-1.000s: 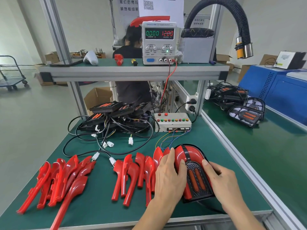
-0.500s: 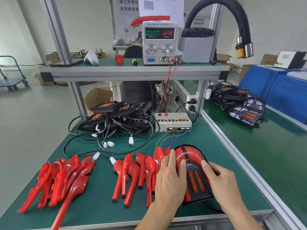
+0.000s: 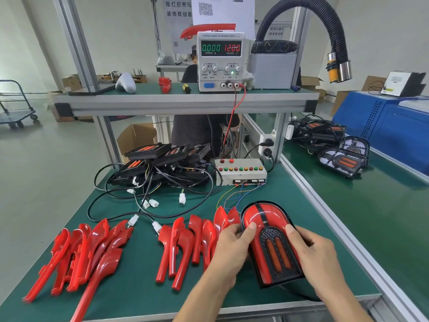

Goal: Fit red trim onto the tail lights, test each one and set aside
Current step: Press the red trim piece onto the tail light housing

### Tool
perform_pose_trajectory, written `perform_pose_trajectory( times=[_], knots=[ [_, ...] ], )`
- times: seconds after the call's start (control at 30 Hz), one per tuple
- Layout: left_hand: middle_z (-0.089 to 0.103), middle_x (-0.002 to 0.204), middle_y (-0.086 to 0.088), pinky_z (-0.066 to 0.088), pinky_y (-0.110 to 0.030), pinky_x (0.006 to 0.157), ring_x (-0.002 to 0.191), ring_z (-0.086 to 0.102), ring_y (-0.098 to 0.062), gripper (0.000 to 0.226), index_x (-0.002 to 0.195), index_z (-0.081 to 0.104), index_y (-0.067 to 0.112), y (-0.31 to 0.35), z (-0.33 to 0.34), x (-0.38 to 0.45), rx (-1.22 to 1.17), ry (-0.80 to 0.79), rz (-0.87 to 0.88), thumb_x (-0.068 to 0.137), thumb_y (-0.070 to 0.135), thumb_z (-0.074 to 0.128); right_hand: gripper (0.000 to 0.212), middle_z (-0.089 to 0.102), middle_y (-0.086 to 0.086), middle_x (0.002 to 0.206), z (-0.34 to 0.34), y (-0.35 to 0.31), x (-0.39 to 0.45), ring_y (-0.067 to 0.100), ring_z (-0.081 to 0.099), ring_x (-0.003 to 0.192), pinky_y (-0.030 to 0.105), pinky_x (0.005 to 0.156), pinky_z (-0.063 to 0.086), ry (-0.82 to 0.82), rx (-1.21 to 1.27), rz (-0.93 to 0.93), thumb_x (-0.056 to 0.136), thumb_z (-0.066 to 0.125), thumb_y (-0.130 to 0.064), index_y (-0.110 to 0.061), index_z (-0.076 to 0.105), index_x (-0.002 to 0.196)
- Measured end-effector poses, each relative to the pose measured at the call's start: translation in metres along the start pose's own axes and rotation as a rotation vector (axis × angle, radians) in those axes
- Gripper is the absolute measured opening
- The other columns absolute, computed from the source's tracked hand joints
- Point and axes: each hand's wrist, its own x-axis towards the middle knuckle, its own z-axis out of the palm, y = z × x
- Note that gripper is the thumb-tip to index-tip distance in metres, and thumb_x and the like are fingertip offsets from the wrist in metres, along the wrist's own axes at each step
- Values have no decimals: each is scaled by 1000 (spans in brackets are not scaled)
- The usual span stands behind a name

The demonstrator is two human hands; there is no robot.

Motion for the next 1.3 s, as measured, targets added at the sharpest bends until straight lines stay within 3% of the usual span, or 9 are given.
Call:
perform_pose_trajectory(
  times=[0.13, 0.3, 0.47, 0.53, 0.63, 0.73, 0.83, 0.97, 1.3],
  knots=[
    [75, 118, -6, 50, -49, 107, 111, 71, -22, 47, 134, 54, 12, -3, 1, -1, -166, -23, -92, 97, 38, 66, 22, 78, -18, 86, 0, -3, -1, -1, 74, 79, 12, 65, 54, -12, -21, -12, 93, 64, -51, -35, 77, 100],
    [76, 115, -3, 47, -51, 108, 111, 71, -21, 46, 135, 51, 14, -2, 1, -2, -156, -43, -109, 98, 39, 64, 16, 77, -23, 84, -3, -8, -1, -5, 72, 79, 17, 69, 52, -15, -102, -6, 92, 62, -54, -45, 74, 88],
    [75, 115, -10, 54, -48, 101, 102, 71, -23, 36, 128, 57, 10, -1, 9, -1, -243, 12, -115, 100, 32, 63, 39, 73, -33, 82, -1, -22, 1, -15, 67, 82, 10, 69, 48, -9, -238, 8, 82, 53, -73, -42, 75, 88],
    [75, 114, -9, 57, -43, 93, 100, 72, -22, 32, 125, 58, 10, 0, 9, 0, -277, 16, -117, 100, 30, 63, 50, 72, -32, 102, -1, -24, -5, -12, 65, 100, 18, 87, 51, 36, -280, 22, 83, 56, -72, -38, 73, 115],
    [76, 112, -9, 57, -37, 83, 97, 72, -21, 33, 126, 58, 10, 3, 6, 2, -318, 31, -115, 100, 30, 63, 78, 53, -4, 131, 4, -20, -31, 16, 54, 123, 42, 109, 43, 180, -297, 49, 82, 61, -66, -25, 50, 147],
    [75, 116, -10, 58, -41, 86, 100, 72, -22, 37, 131, 54, 10, 4, 7, 3, -336, 53, -104, 101, 31, 62, 78, 55, 5, 109, 17, -17, -71, 28, 58, 101, 31, 87, 48, 372, -110, 142, 68, 69, -57, -16, 54, 133],
    [74, 117, -10, 54, -50, 100, 106, 71, -26, 37, 132, 53, 11, 2, 10, 4, -354, 74, -96, 102, 31, 60, 51, 70, 16, 79, 21, -9, -95, 37, 65, 64, 23, 47, 47, 123, 157, 386, 81, 72, -42, -4, 60, 112],
    [76, 115, -9, 53, -51, 102, 109, 71, -26, 33, 127, 56, 12, 0, 15, 0, -375, 73, -88, 101, 31, 61, 46, 77, 21, 92, 36, -16, -88, 39, 76, 76, 34, 53, 54, -214, 459, 561, 82, 65, -41, -12, 61, 117],
    [70, 125, -13, 50, -50, 106, 118, 67, -29, 36, 132, 54, 11, -3, 14, -4, -361, 52, -32, 101, 28, 62, 60, 76, 27, 95, 47, -10, -78, 36, 78, 81, 30, 48, 59, -179, 687, 614, 69, 73, -40, 1, 65, 111]
  ],
)
